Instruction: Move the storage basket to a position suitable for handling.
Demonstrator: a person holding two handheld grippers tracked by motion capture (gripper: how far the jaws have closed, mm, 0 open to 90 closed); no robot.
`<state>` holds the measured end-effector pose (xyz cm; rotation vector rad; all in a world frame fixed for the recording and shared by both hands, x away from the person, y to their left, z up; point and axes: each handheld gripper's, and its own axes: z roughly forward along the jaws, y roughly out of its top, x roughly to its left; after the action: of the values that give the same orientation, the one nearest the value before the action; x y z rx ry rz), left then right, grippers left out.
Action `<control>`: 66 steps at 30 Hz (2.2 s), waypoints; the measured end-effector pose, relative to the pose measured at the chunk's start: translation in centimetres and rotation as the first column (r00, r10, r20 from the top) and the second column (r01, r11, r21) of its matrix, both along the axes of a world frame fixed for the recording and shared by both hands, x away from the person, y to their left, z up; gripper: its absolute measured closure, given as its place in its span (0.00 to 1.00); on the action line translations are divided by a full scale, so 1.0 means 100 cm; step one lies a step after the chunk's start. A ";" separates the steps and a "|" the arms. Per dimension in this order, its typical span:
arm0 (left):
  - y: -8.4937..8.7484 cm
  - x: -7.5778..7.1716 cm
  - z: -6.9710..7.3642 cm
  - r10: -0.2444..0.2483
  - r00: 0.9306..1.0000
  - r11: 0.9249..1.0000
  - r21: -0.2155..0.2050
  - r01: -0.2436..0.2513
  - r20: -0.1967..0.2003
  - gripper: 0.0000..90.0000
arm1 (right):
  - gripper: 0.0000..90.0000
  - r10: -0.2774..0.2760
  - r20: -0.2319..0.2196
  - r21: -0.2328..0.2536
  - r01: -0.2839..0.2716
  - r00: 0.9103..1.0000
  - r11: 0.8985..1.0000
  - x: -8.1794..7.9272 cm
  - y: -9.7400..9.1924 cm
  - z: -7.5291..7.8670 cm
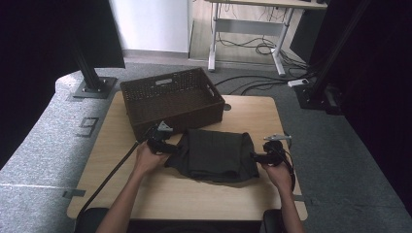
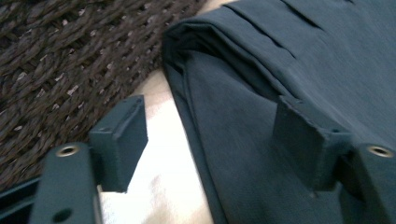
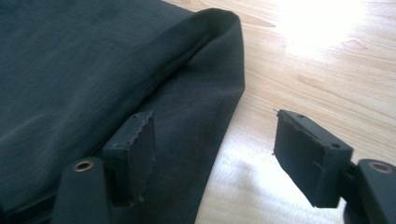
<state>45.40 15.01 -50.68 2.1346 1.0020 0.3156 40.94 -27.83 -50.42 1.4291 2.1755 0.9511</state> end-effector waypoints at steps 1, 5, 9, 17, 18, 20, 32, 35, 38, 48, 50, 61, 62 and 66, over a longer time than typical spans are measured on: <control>0.000 0.000 0.000 0.000 1.000 1.000 0.000 0.000 0.000 0.34 | 0.36 -0.006 -0.004 -0.003 0.006 1.000 1.000 0.003 0.001 -0.001; -0.001 0.008 -0.011 0.015 1.000 1.000 -0.001 -0.015 -0.011 0.38 | 0.41 -0.021 -0.011 -0.005 0.021 1.000 1.000 0.009 0.000 -0.006; -0.005 0.010 -0.023 0.009 0.999 1.000 0.010 -0.009 -0.032 0.44 | 0.43 -0.034 -0.020 -0.003 0.034 0.999 0.999 0.016 0.000 -0.013; -0.013 0.006 -0.034 -0.032 0.999 0.999 0.044 0.033 -0.024 0.62 | 0.53 0.002 -0.053 -0.032 -0.004 0.999 0.999 0.023 0.007 -0.026; -0.014 0.005 -0.033 -0.037 0.999 0.998 0.053 0.038 -0.020 0.63 | 0.57 0.014 -0.061 -0.037 -0.016 0.998 0.999 0.024 0.009 -0.028; -0.014 0.004 -0.033 -0.039 0.999 0.997 0.061 0.040 -0.022 0.67 | 0.63 0.032 -0.075 -0.042 -0.035 0.997 0.999 0.024 0.012 -0.033; -0.009 -0.027 -0.029 -0.070 0.998 0.987 0.142 0.069 0.006 0.75 | 0.80 0.099 -0.083 -0.040 -0.103 0.992 0.994 0.004 0.025 -0.032; -0.005 -0.033 -0.029 -0.070 0.998 0.988 0.140 0.069 0.004 0.75 | 0.80 0.118 -0.081 -0.039 -0.121 0.990 0.992 -0.001 0.029 -0.032; 0.007 -0.048 -0.029 -0.072 0.997 0.989 0.131 0.072 -0.005 0.75 | 0.79 0.156 -0.080 -0.027 -0.159 0.984 0.987 -0.011 0.034 -0.032; 0.030 -0.086 -0.027 -0.059 0.998 0.989 0.132 0.061 -0.020 0.75 | 0.79 0.246 -0.086 -0.008 -0.247 0.966 0.969 -0.036 0.051 -0.033; 0.033 -0.090 -0.028 -0.057 0.998 0.990 0.125 0.060 -0.024 0.74 | 0.79 0.253 -0.085 -0.006 -0.254 0.964 0.967 -0.038 0.053 -0.033; 0.048 -0.132 -0.029 -0.056 0.998 0.993 0.105 0.059 -0.030 0.74 | 0.79 0.310 -0.097 -0.030 -0.314 0.946 0.949 -0.066 0.067 -0.031; 0.048 -0.135 -0.028 -0.058 0.998 0.992 0.107 0.061 -0.031 0.73 | 0.79 0.313 -0.097 -0.033 -0.318 0.945 0.948 -0.069 0.068 -0.031; 0.050 -0.147 -0.028 -0.073 0.997 0.990 0.116 0.076 -0.031 0.72 | 0.79 0.323 -0.101 -0.037 -0.328 0.941 0.944 -0.076 0.070 -0.030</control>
<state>30.75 20.05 -53.45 2.2822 0.9366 0.3168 33.32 -20.81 -53.46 1.1285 2.5413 0.9394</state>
